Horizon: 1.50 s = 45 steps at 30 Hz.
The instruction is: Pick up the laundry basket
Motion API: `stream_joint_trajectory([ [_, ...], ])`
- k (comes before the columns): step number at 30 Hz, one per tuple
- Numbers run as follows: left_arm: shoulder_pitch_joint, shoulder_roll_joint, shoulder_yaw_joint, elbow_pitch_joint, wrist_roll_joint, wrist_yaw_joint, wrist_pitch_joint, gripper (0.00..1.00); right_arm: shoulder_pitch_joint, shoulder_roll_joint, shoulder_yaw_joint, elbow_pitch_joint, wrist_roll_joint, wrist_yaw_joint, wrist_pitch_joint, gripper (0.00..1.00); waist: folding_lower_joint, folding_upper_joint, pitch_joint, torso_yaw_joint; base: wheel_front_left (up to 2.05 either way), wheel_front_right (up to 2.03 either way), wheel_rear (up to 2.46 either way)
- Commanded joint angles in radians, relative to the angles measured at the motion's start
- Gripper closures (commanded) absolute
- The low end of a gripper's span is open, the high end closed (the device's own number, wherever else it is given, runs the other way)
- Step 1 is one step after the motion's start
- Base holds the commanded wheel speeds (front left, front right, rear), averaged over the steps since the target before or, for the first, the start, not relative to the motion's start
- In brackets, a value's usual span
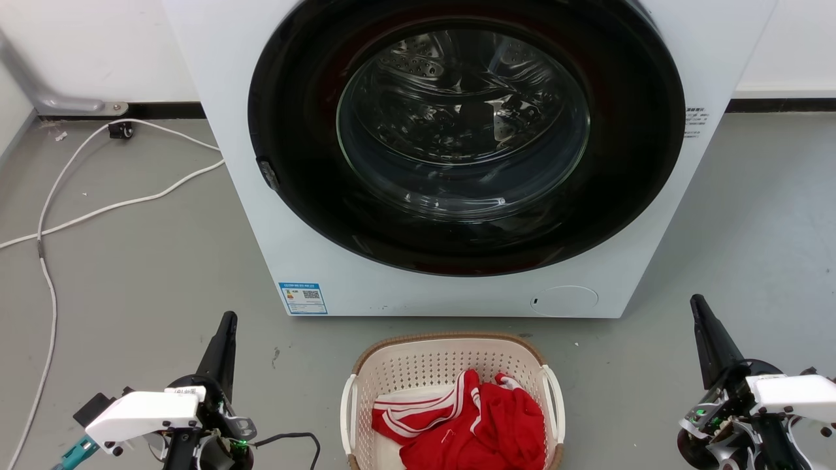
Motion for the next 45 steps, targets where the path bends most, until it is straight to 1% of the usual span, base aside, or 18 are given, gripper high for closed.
stream_joint_trajectory([
  [1, -0.010, -0.001, 0.002, 0.001, 0.006, -0.003, 0.003, 1.00, -0.012, 0.004, -0.002, 0.001, -0.006, 0.000, 0.004, 1.00, 0.0000, -0.0001, 0.000, 0.000, 0.00, 0.00, 0.00],
  [26, -0.011, -0.005, 0.008, 0.002, 0.010, -0.003, 0.008, 1.00, -0.012, 0.005, -0.003, 0.001, -0.005, 0.000, 0.004, 1.00, 0.0000, -0.0001, 0.000, 0.000, 0.00, 0.00, 0.00],
  [27, 0.000, -0.004, 0.005, 0.000, 0.006, 0.000, 0.003, 0.00, 0.000, 0.001, -0.002, 0.000, -0.004, 0.000, 0.003, 0.00, 0.0000, -0.0001, 0.000, 0.000, 0.00, 0.00, 0.00],
  [30, 0.013, -0.008, 0.001, 0.017, 0.007, 0.001, 0.000, 0.00, 0.015, 0.002, 0.000, 0.016, -0.006, 0.000, 0.000, 0.00, 0.0000, -0.0001, 0.000, 0.000, 0.00, 0.00, 0.00],
  [45, 0.010, -0.009, -0.072, -0.003, 0.039, 0.001, -0.069, 0.00, 0.032, -0.003, 0.040, -0.026, -0.030, 0.000, -0.059, 0.00, 0.0000, -0.0001, 0.001, 0.001, 0.00, 0.00, 0.00],
])
